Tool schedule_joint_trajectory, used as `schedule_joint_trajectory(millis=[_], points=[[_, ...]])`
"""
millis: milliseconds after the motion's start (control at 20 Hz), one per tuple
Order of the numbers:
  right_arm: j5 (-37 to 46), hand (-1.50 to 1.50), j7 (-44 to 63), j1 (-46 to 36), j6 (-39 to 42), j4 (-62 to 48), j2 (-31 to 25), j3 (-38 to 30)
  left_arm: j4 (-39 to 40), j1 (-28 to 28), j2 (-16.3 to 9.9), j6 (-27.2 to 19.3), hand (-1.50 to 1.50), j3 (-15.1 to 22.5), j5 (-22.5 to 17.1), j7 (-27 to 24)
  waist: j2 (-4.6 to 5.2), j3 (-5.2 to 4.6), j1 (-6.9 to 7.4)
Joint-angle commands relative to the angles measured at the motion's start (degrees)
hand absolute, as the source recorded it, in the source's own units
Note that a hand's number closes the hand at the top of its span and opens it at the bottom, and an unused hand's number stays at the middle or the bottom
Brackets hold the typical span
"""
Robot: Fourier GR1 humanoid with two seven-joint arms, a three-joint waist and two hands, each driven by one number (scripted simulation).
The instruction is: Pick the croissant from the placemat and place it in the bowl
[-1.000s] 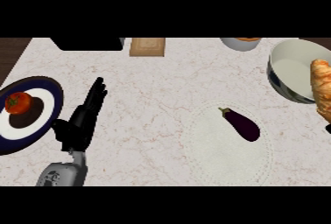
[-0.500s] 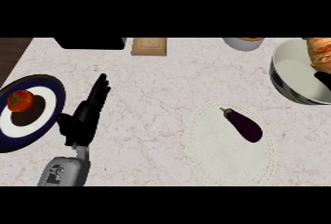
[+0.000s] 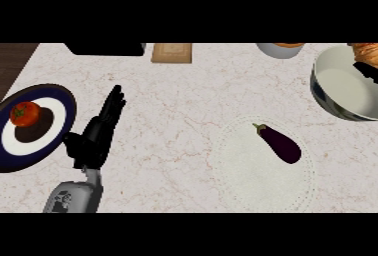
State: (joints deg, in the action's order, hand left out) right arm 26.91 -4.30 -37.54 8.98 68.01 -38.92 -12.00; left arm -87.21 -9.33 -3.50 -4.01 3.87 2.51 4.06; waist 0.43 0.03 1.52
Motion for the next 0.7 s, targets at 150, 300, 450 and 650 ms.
schedule_joint_trajectory(millis=[150, 300, 450, 650], points=[[7.7, 1.50, -12.5, -8.0, -10.1, -25.2, 0.2, 0.3, 1.2, -0.6, 0.8, -0.4, 0.00, 0.2, 0.8, -1.1, 0.43, 0.03, 0.69], [8.3, 1.50, -18.9, -8.0, -11.5, -33.9, -1.7, -1.0, -3.2, -1.5, -0.1, -0.2, 0.00, 0.5, 0.9, 3.2, 0.56, 0.12, 1.19], [8.1, 1.50, -20.8, -8.9, -6.7, -39.8, -2.2, -0.4, 0.2, 0.7, 1.1, -0.5, 0.00, 0.9, 1.3, -1.2, 0.70, 0.08, 1.02], [6.4, -1.50, -24.7, -8.2, -2.7, -46.8, -1.8, -2.0, -3.1, -0.2, 1.0, -0.2, 0.00, 1.3, 0.9, 1.9, 0.84, 0.20, 1.46]])
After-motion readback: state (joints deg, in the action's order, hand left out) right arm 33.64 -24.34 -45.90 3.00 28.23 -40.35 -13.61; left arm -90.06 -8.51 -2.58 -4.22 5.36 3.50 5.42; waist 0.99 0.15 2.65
